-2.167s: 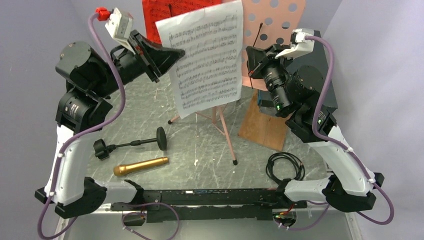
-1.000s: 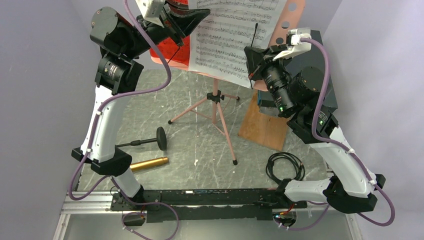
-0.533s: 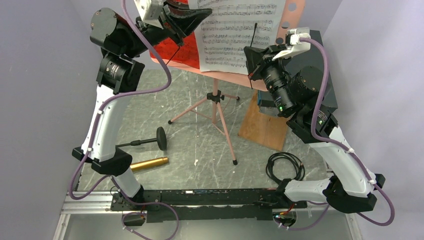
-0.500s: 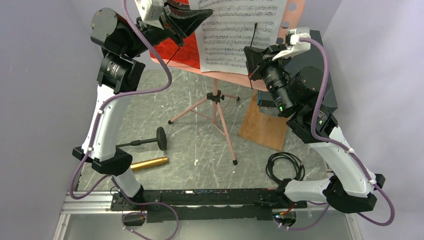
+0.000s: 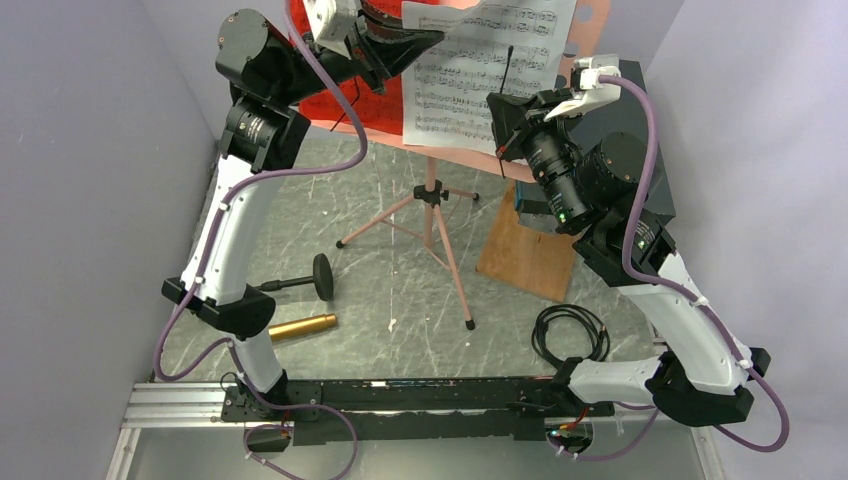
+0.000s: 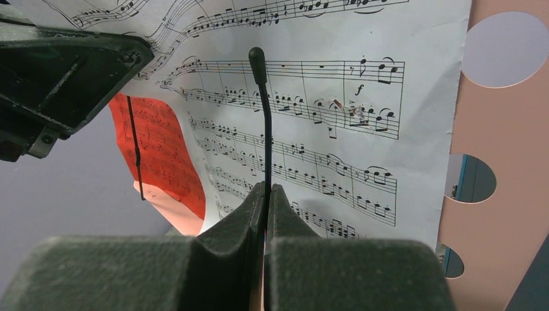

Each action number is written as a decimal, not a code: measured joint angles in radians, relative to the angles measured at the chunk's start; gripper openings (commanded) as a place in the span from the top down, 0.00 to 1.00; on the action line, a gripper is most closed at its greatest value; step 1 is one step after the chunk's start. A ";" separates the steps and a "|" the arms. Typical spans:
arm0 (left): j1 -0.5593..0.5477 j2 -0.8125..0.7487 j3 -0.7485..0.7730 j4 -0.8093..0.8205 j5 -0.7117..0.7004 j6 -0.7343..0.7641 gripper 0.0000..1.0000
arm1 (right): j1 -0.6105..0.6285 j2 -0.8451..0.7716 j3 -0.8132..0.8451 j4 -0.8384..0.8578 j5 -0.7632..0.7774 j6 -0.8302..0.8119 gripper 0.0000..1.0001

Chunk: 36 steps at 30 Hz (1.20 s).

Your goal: Set up the instrument practice props

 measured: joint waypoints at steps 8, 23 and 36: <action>0.000 0.001 0.000 0.030 -0.001 -0.016 1.00 | -0.002 0.000 0.000 0.000 -0.030 -0.006 1.00; 0.000 -0.013 -0.044 0.088 -0.009 -0.058 0.63 | -0.005 -0.031 -0.022 0.018 -0.072 -0.011 0.63; 0.000 -0.134 -0.233 0.132 -0.067 -0.096 0.06 | -0.005 -0.193 -0.074 -0.002 -0.118 0.023 0.32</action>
